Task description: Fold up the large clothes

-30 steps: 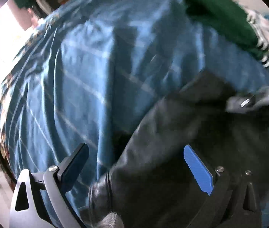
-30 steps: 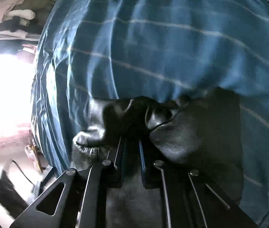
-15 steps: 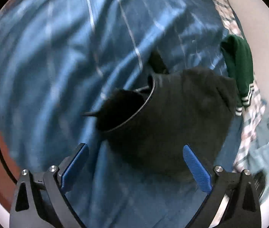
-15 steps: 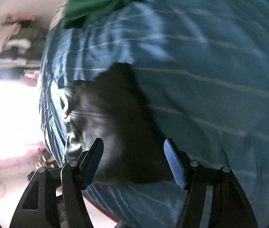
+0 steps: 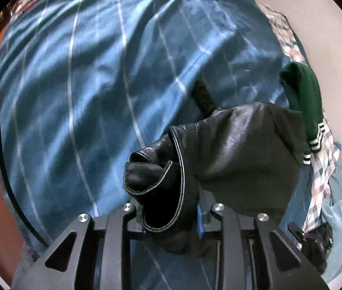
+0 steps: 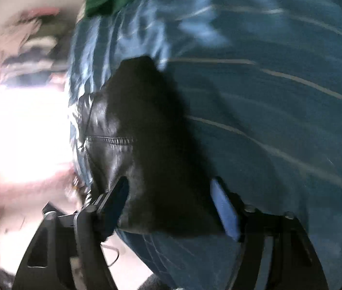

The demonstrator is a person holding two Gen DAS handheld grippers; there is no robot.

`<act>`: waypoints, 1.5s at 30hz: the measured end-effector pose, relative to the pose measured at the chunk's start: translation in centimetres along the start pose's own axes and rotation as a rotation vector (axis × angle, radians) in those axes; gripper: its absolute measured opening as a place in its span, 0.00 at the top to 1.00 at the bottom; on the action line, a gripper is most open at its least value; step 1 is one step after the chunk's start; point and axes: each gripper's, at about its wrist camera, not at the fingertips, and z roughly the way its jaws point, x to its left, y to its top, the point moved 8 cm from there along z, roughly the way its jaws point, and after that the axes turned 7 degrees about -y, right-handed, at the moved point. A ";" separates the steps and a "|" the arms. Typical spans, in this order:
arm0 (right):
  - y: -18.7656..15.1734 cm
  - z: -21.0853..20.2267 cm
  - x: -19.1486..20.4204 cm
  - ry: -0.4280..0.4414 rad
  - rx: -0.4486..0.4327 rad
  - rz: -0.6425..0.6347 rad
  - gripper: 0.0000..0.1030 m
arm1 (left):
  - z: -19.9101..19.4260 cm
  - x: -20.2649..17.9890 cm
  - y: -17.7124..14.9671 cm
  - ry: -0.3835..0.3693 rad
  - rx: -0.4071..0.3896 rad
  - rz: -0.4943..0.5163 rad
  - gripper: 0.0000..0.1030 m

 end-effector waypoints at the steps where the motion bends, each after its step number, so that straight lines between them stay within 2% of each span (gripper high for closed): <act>1: 0.8 1.5 0.0 0.025 0.033 -0.027 0.27 | 0.1 0.3 0.2 -0.012 0.009 -0.010 0.76; 4: 2.1 5.1 0.5 0.153 0.142 -0.073 0.20 | 1.4 0.4 0.5 -0.044 0.031 -0.022 0.75; 6: 3.0 6.8 1.7 0.242 0.179 -0.110 0.20 | 1.6 0.4 0.7 -0.051 0.039 -0.006 0.73; 9: 3.5 7.8 3.4 0.234 0.154 -0.167 0.22 | 1.3 0.4 0.8 -0.047 0.047 0.016 0.73; 10: 3.6 7.7 3.6 0.223 0.129 -0.165 0.30 | 1.2 0.4 0.9 -0.043 0.049 0.021 0.73; 13: 2.8 6.1 4.2 0.241 0.057 -0.115 0.48 | 0.7 -0.3 1.4 -0.033 0.063 0.048 0.73; 18: 0.7 3.1 5.4 0.279 -0.017 0.008 0.58 | -1.2 -2.7 2.3 -0.034 0.083 0.130 0.74; 24: -0.9 -1.1 8.3 0.382 -0.057 0.092 0.60 | -4.6 -7.4 4.7 -0.021 0.095 0.216 0.74; 29: 0.8 -5.8 10.9 0.419 -0.120 0.113 0.61 | -5.9 -13.7 7.6 -0.061 0.100 0.325 0.74; 33: 5.5 -10.5 12.9 0.455 -0.204 0.125 0.61 | -5.4 -20.7 11.7 -0.149 0.092 0.402 0.74; 36: 10.5 -14.1 14.2 0.486 -0.284 0.132 0.61 | -3.8 -28.1 16.3 -0.234 0.070 0.466 0.74; 40: 19.7 -18.3 16.5 0.530 -0.390 0.139 0.61 | -1.4 -36.5 21.3 -0.313 0.026 0.566 0.74; 42: 24.9 -19.8 16.6 0.553 -0.437 0.136 0.61 | 1.4 -41.6 24.1 -0.337 0.003 0.628 0.74; 45: 32.8 -20.3 15.6 0.582 -0.480 0.161 0.61 | 6.4 -46.3 26.9 -0.350 -0.007 0.684 0.74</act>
